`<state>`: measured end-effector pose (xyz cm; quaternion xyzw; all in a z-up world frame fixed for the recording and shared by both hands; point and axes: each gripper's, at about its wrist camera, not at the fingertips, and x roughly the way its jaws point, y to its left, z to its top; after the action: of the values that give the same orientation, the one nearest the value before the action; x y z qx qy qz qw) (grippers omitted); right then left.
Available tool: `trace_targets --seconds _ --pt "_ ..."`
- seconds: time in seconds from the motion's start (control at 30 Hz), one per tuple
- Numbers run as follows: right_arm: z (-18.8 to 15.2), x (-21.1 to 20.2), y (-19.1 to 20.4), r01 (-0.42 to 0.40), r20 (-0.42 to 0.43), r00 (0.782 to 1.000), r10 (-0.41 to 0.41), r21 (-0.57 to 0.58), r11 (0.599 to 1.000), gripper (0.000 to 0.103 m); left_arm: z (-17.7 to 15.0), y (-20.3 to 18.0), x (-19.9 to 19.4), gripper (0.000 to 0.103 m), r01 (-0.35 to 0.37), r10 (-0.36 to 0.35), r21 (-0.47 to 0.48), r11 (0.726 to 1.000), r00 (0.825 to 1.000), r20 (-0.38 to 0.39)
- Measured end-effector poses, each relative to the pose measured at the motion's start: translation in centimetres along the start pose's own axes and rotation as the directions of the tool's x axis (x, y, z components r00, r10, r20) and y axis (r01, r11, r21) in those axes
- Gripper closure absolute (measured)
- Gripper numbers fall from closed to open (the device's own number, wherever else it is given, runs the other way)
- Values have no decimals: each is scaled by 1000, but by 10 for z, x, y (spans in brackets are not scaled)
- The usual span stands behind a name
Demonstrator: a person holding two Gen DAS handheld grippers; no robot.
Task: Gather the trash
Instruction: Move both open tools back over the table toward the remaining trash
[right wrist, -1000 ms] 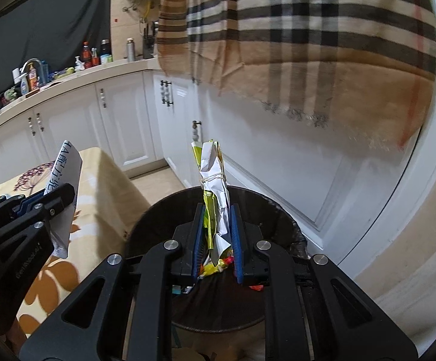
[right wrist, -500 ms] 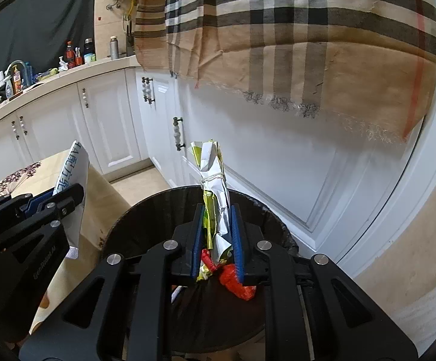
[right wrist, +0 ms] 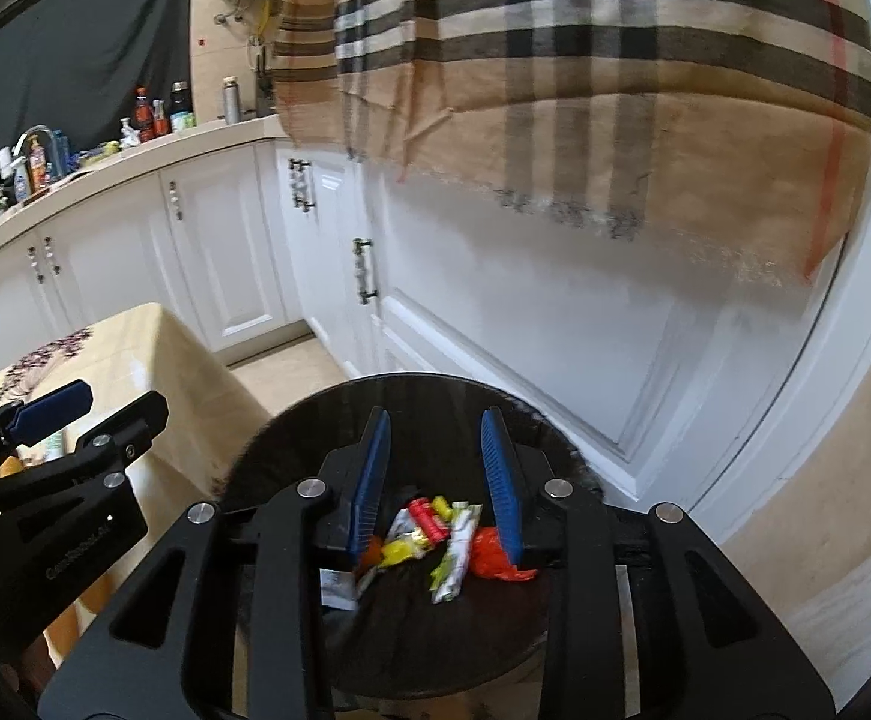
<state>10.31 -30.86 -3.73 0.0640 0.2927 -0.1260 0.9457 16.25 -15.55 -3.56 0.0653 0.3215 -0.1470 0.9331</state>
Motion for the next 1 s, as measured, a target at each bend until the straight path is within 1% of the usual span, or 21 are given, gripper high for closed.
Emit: trace_targets --seconds 0.1,0.23,0.4,0.53,0.67,0.73,0.83,1.0 --pt "1 -5 15 -41 -2 999 41 -18 999 72 -7 19 -10 41 -25 25 -24 999 1000 -1" --pt "2 -12 46 -111 -5 994 110 -60 992 72 -21 54 -29 40 -82 82 -73 994 997 -10" --pt "0 -19 88 -195 -20 981 194 -112 974 72 -39 99 -52 40 -176 173 -124 977 984 -28" --pt "-3 -25 124 -267 -42 964 264 -157 951 72 -54 139 -68 39 -251 245 -185 950 968 -55" --pt "-6 -29 155 -317 -64 948 311 -199 927 72 -67 171 -80 39 -303 293 -233 924 953 -79" --pt "-8 -26 172 -340 -90 940 328 -225 913 72 -73 183 -84 39 -323 310 -253 912 946 -91" --pt "-12 -20 191 -360 -125 933 339 -252 898 72 -83 201 -91 39 -350 333 -277 895 937 -108" --pt "-16 -6 212 -366 -175 928 328 -287 885 72 -99 229 -105 38 -392 368 -318 863 920 -133"
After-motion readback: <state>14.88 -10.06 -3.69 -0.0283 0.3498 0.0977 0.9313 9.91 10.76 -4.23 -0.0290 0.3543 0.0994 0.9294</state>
